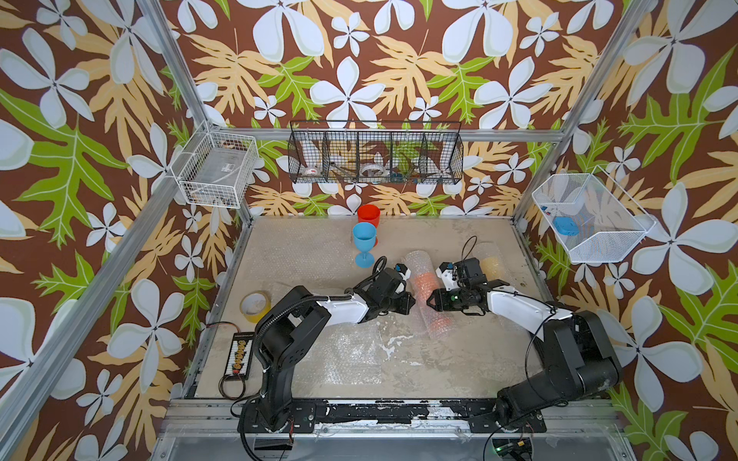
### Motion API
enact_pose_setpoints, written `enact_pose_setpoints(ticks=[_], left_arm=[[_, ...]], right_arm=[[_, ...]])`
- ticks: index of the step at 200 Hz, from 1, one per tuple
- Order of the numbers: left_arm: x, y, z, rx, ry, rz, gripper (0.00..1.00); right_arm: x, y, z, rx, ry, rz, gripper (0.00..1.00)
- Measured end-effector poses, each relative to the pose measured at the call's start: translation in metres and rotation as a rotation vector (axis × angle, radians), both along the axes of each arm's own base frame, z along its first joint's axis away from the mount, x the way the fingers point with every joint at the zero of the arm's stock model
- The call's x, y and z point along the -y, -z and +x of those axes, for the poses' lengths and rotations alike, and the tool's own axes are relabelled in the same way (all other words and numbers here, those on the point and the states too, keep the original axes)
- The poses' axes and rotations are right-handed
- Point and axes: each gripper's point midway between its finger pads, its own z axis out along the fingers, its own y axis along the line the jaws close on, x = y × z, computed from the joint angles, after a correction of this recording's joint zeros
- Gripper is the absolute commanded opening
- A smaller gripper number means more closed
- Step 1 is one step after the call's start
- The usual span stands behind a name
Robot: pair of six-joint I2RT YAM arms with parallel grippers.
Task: Unpack wine glasses from bubble wrap
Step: Unwrap the bubble wrap at the center of the board.
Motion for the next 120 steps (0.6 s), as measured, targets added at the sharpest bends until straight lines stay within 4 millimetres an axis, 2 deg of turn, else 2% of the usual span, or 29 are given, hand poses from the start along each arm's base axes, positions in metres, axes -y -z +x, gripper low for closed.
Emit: enact_pose_setpoints(ticks=[15,60,120], left_arm=[[0.002,-0.005,0.002,0.006,-0.002,-0.009,0.44],[0.011,-0.019,0.016,0.045,-0.018,-0.023,0.44],[0.0,0.001,0.023,0.055,-0.043,0.098,0.43]], right_arm=[[0.0,0.0,0.0,-0.002,0.002,0.002,0.53],[-0.001,0.0,0.0,-0.004,0.003,0.008,0.52],[-0.001,-0.001,0.0,-0.001,0.003,0.009,0.52]])
